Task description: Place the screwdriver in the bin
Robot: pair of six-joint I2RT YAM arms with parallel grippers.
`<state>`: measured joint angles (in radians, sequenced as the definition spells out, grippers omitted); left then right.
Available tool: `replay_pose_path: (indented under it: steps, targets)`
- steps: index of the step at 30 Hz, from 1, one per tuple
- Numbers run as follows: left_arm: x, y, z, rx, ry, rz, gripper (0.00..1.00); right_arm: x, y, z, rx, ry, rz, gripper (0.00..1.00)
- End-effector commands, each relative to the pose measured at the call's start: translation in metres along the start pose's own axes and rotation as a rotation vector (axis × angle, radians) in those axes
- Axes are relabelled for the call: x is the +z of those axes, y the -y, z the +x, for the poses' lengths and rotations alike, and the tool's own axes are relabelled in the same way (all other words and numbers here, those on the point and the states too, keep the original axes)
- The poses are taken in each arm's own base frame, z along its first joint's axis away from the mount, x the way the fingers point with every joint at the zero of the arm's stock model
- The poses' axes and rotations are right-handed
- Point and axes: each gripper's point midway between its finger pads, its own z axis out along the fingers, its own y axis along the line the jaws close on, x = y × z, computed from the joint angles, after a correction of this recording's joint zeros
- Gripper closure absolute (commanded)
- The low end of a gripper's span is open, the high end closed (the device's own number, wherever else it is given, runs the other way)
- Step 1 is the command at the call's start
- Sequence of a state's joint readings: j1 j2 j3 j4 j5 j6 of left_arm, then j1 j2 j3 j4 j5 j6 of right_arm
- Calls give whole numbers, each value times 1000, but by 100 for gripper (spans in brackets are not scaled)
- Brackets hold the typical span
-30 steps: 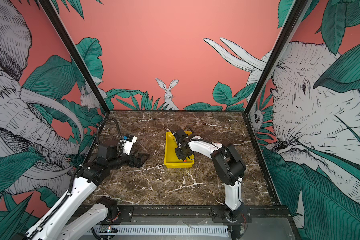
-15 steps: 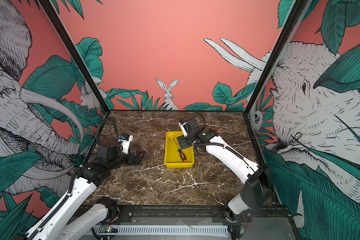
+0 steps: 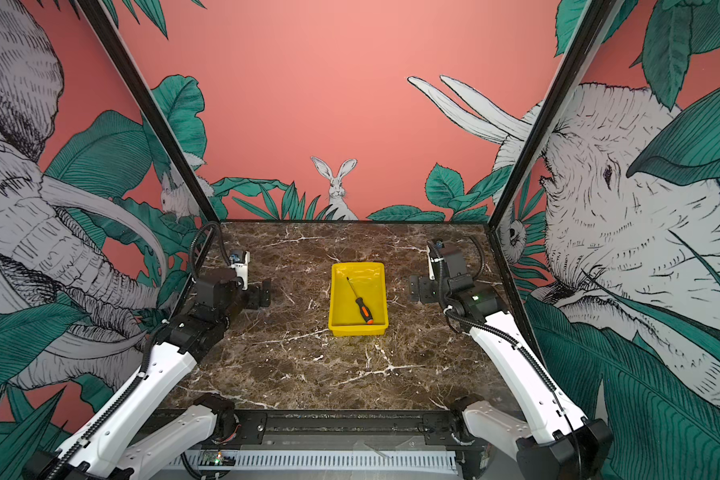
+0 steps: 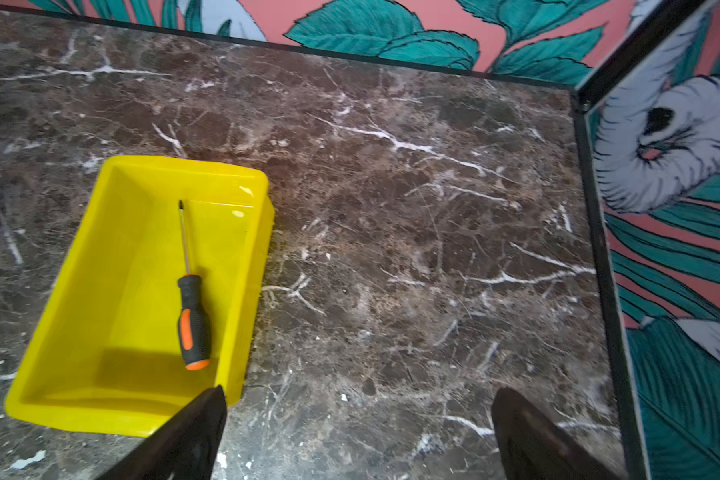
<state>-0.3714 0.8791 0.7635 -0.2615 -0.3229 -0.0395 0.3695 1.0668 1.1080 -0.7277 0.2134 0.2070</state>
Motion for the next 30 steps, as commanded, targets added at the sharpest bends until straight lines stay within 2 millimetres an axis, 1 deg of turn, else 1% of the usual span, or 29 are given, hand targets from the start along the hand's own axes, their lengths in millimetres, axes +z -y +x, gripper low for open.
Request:
replay_pose_path:
  steps: [1, 3, 6, 9, 11, 13, 16, 19, 22, 26, 30]
  targets:
    - [4, -17, -4, 77, 122, -98, 1, 8, 24, 8, -35, 1, 127, 1]
    - [11, -16, 4, 76, 173, -65, 1, 15, 26, 13, -78, 1, 150, 1]
    - [25, -29, 21, -11, 142, -53, 1, 24, 32, 18, -139, 39, 191, 1]
    - [40, -37, 36, 23, 99, -62, 1, 29, 32, 17, -182, 159, 205, 1]
    - [49, -41, 41, 54, 99, -92, 1, 31, 35, 19, -184, 234, 227, 1]
    - [59, -43, 46, 44, 90, -105, 1, 36, 38, 20, -177, 301, 251, 1]
    - [75, -42, 54, 6, 105, -113, 1, 51, 43, 32, -201, 296, 284, 1]
    - [89, -41, 66, 43, 95, -123, 1, 68, 51, 40, -190, 270, 320, 1]
    - [100, -42, 77, 64, 84, -129, 1, 85, 50, 44, -184, 288, 311, 1]
    - [108, -39, 85, 71, 93, -126, 1, 102, 48, 48, -167, 351, 296, 1]
    - [113, -37, 83, 86, 113, -116, 1, 115, 49, 56, -164, 318, 271, 1]
